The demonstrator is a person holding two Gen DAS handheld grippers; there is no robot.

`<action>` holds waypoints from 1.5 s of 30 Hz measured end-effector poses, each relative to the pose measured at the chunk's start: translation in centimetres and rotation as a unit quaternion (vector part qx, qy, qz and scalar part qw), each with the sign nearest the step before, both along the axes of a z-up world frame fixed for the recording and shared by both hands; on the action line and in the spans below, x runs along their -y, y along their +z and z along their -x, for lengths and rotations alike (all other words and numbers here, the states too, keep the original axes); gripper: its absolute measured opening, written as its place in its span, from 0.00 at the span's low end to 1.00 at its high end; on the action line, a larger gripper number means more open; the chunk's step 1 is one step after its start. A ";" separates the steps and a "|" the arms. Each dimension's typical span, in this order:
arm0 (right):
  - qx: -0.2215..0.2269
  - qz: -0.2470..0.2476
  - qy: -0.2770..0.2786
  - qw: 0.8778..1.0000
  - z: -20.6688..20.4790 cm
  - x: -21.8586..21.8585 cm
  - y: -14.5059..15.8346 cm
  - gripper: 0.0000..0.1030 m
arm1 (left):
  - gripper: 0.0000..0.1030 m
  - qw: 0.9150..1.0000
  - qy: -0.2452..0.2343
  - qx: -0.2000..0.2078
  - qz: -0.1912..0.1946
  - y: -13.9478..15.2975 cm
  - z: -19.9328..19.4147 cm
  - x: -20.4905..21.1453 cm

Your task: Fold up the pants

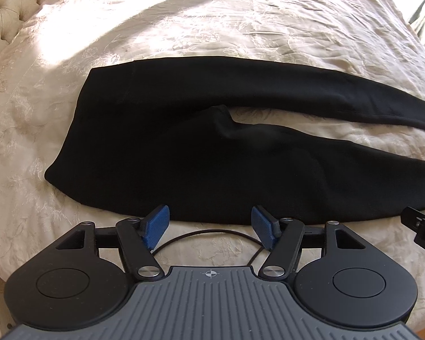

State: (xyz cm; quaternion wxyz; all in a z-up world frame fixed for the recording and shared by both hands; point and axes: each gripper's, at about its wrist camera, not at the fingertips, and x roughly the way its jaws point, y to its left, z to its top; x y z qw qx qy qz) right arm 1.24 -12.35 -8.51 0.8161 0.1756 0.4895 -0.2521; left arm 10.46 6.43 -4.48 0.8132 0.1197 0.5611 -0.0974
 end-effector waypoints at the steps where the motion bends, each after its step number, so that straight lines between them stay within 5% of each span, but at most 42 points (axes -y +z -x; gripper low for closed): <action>1: -0.003 -0.004 -0.004 1.000 -0.1 0.0 -0.1 0.62 | 0.61 1.000 -0.002 -0.004 0.001 -0.2 -0.3 -0.1; 9: -0.022 -0.004 -0.025 0.999 -1.0 -0.4 -0.7 0.62 | 0.61 1.000 -0.025 -0.017 0.000 -1.6 -2.3 0.0; 17: -0.016 -0.005 -0.068 0.998 0.6 1.2 -1.3 0.59 | 0.61 0.995 -0.099 0.019 -0.010 -3.8 -1.4 1.7; 24: -0.007 -0.027 -0.135 0.990 3.2 6.4 -4.2 0.56 | 0.61 0.985 -0.164 0.042 -0.030 -5.8 1.1 4.5; 31: -0.004 -0.047 -0.188 0.981 4.5 13.0 -6.9 0.54 | 0.61 0.982 -0.184 0.018 -0.027 -7.6 2.5 7.8; 41: 0.023 -0.134 -0.227 0.964 5.6 17.8 -10.4 0.54 | 0.61 0.972 -0.230 0.017 -0.037 -8.8 4.7 11.2; 42: 0.026 -0.141 -0.227 0.963 5.5 18.0 -10.7 0.48 | 0.61 0.971 -0.235 0.018 -0.038 -8.9 4.9 11.4; 45: 0.046 -0.184 -0.221 0.957 5.3 19.0 -11.1 0.05 | 0.61 0.967 -0.251 0.025 -0.040 -8.9 5.3 11.9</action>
